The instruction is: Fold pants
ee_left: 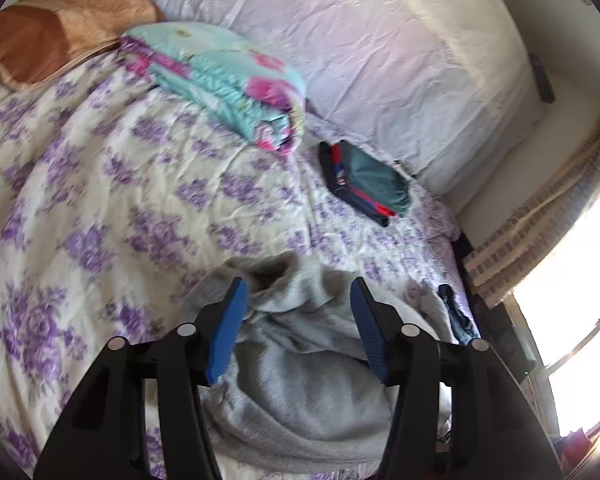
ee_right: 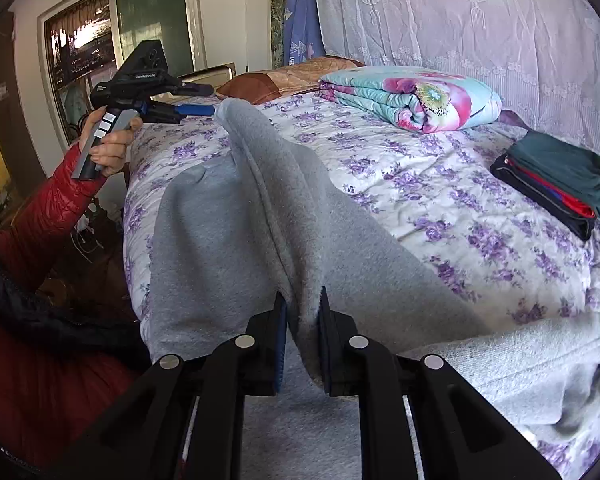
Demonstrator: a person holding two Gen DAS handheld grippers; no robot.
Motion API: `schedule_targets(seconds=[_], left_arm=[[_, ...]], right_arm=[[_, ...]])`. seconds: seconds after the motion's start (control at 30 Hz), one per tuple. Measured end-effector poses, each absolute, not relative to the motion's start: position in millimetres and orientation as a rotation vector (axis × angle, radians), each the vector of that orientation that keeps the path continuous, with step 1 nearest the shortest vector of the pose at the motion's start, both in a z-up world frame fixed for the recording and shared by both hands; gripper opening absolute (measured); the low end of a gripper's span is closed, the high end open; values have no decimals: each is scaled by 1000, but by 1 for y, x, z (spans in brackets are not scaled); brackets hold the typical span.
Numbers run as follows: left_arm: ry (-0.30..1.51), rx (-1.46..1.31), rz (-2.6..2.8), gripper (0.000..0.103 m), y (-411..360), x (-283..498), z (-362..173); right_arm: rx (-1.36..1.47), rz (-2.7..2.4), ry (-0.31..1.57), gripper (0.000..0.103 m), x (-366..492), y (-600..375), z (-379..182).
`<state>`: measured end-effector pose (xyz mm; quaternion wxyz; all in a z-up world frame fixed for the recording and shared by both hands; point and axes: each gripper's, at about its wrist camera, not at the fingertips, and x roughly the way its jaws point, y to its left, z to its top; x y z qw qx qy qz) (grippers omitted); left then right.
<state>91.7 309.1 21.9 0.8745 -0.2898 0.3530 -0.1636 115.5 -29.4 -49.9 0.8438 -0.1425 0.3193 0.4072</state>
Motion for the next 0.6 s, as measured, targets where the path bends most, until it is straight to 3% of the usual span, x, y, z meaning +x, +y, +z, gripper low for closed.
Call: schedule_targets(seconds=[0.4,0.53,0.6], left_arm=[[826,-492,-303,51,285,119,42],[880,-490,-295,37,278,116,36],[897,-485,-274,18,278,113,32]], right_arm=[[-284,864,699,14,111,-30,-61],[-287,866,707,14,111,-30,-63],[-288,866,713,14,111,-29,-64]])
